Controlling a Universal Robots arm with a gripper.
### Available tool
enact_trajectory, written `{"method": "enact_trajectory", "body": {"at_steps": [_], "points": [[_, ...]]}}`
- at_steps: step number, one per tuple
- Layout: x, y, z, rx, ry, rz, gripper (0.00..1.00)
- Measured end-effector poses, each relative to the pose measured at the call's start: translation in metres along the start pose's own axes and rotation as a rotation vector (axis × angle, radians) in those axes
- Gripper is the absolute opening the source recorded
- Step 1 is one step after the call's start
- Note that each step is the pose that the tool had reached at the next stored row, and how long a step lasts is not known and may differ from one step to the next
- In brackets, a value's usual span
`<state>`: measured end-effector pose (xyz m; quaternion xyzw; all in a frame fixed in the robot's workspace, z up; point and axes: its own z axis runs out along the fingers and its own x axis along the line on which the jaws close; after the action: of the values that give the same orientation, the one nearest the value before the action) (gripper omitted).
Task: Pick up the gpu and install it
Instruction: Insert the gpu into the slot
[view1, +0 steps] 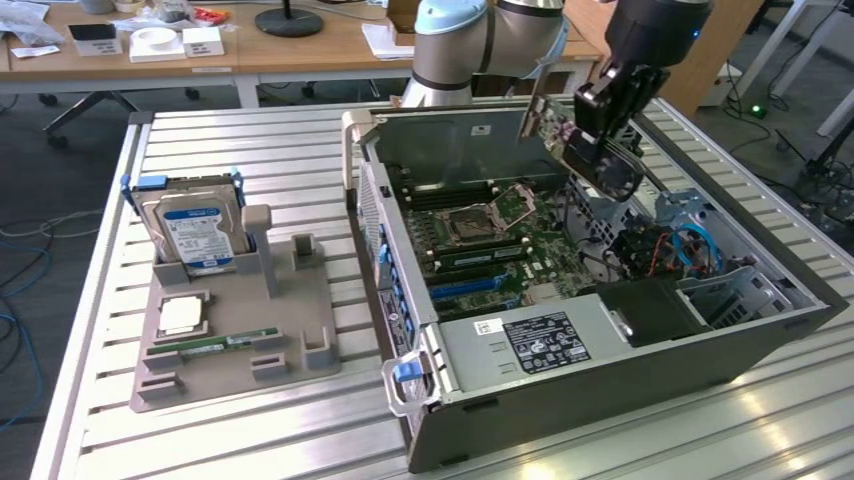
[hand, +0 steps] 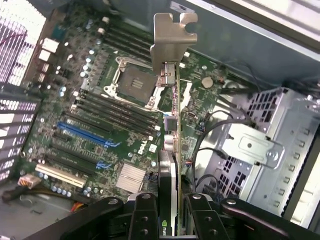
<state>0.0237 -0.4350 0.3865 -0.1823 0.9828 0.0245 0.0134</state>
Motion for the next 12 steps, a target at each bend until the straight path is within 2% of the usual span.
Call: {"method": "enact_trajectory", "body": {"at_steps": [12], "points": [[0.0000,0.0000,0.0008,-0.0069,0.0084,-0.195,0.27]]}}
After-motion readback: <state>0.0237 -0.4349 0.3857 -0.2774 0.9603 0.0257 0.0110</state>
